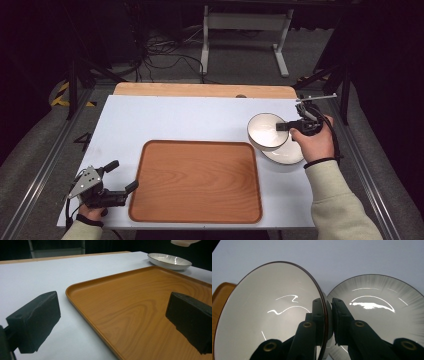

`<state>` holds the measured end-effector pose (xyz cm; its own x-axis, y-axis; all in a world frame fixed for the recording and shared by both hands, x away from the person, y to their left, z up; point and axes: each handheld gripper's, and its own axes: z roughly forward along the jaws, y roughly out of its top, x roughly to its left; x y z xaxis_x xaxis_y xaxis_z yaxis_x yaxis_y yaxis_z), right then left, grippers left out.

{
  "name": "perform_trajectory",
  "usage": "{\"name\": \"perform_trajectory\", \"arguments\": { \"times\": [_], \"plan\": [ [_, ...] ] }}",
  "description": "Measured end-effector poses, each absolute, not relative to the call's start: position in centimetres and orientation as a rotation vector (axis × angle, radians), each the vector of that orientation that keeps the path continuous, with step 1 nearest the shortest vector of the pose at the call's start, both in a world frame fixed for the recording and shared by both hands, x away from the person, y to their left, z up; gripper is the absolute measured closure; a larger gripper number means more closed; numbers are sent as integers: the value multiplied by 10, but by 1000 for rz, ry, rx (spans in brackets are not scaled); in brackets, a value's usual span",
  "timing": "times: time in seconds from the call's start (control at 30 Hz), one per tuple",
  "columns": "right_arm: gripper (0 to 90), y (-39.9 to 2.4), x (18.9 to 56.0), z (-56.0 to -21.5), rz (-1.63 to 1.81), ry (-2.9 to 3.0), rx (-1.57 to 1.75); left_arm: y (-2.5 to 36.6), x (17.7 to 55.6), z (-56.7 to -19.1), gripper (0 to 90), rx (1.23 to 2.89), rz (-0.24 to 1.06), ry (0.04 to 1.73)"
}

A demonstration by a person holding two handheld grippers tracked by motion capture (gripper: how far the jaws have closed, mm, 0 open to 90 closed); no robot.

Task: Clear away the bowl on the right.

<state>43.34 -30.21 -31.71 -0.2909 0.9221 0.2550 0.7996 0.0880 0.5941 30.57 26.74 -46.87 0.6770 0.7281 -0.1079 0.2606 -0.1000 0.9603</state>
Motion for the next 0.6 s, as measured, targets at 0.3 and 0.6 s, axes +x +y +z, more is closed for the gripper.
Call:
{"name": "perform_trajectory", "arguments": {
  "times": [0.3, 0.6],
  "plan": [
    [816, -270, 424, -313, 1017, 2254, 1710, 267, 306, -469, 3, 1671, 477, 812],
    [816, -240, 412, -308, 1058, 2335, 1677, 267, 306, -469, 3, 1671, 476, 811]
  ]
}}
